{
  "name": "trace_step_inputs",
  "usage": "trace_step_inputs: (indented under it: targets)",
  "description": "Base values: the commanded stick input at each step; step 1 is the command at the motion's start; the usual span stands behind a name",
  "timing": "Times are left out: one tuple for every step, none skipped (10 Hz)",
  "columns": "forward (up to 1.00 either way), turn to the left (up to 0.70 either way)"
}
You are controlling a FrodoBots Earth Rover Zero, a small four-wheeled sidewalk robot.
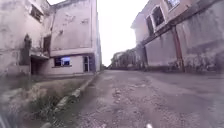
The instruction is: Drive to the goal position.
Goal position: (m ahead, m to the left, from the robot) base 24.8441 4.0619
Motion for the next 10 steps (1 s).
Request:
trace_step_inputs:
  targets:
    - [0.00, 0.00]
    - [0.00, 0.00]
    - [0.00, 0.00]
    - [0.00, 0.00]
    - [0.70, 0.00]
    - [0.70, 0.00]
    - [0.70, 0.00]
    - [0.70, 0.00]
    - [0.70, 0.00]
    - [0.70, 0.00]
